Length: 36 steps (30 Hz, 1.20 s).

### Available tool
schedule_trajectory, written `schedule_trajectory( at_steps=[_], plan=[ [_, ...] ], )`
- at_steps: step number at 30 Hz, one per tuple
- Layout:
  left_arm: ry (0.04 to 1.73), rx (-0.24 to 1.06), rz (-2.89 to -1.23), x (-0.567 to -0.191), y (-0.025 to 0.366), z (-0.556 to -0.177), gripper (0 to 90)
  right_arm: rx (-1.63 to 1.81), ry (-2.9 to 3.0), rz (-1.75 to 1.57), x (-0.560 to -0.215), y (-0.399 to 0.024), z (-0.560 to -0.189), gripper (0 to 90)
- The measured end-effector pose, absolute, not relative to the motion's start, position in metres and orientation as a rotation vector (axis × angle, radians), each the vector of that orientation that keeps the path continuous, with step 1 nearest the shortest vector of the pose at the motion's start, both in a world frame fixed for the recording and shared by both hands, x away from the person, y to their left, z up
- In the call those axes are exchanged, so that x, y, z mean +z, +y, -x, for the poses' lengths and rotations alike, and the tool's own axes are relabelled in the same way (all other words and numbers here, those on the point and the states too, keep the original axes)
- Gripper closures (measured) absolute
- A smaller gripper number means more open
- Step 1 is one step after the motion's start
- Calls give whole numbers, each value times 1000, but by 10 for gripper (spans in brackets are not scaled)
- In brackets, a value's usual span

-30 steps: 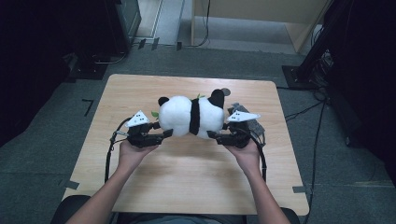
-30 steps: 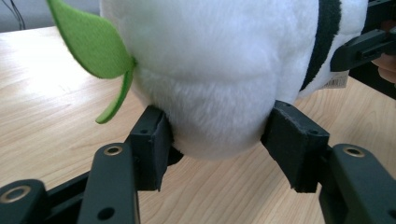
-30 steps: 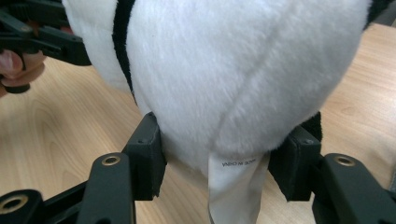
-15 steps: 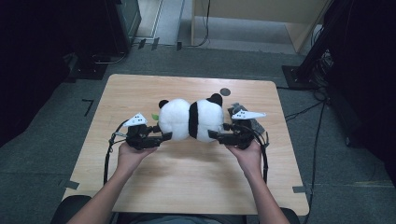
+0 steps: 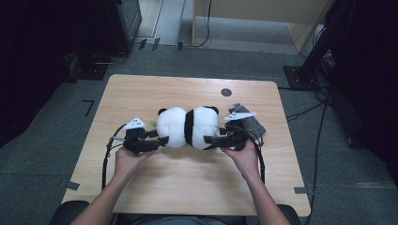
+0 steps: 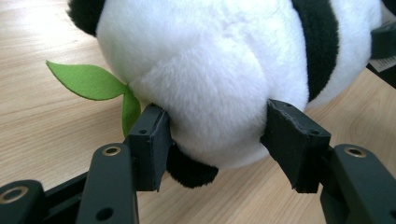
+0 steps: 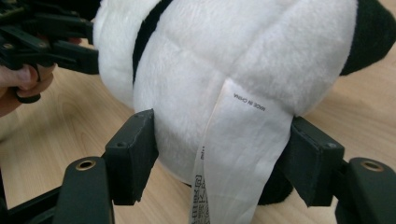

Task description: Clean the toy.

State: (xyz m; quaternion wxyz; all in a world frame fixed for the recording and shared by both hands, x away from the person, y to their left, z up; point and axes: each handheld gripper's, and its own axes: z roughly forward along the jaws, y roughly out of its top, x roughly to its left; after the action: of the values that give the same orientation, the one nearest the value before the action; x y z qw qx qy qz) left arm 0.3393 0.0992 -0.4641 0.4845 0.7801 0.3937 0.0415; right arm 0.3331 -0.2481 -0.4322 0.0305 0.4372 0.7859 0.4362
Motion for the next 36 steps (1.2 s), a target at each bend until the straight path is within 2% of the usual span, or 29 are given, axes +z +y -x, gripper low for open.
schedule_trajectory(
  at_steps=[13,23,30,36],
  plan=[
    [953,137,-1906,-478,98,-349,333,1325,2416,-1307,-446,-251,-341,290],
    [977,128,-1873,-468,105,-355,317,1305,2357,-1295,-439,-266,-340,292],
    [929,174,-1932,-458,101,-365,291,1299,2293,-1315,-436,-284,-341,297],
    [892,157,-1882,-446,102,-378,292,1279,2209,-1343,-433,-305,-348,301]
  ],
)
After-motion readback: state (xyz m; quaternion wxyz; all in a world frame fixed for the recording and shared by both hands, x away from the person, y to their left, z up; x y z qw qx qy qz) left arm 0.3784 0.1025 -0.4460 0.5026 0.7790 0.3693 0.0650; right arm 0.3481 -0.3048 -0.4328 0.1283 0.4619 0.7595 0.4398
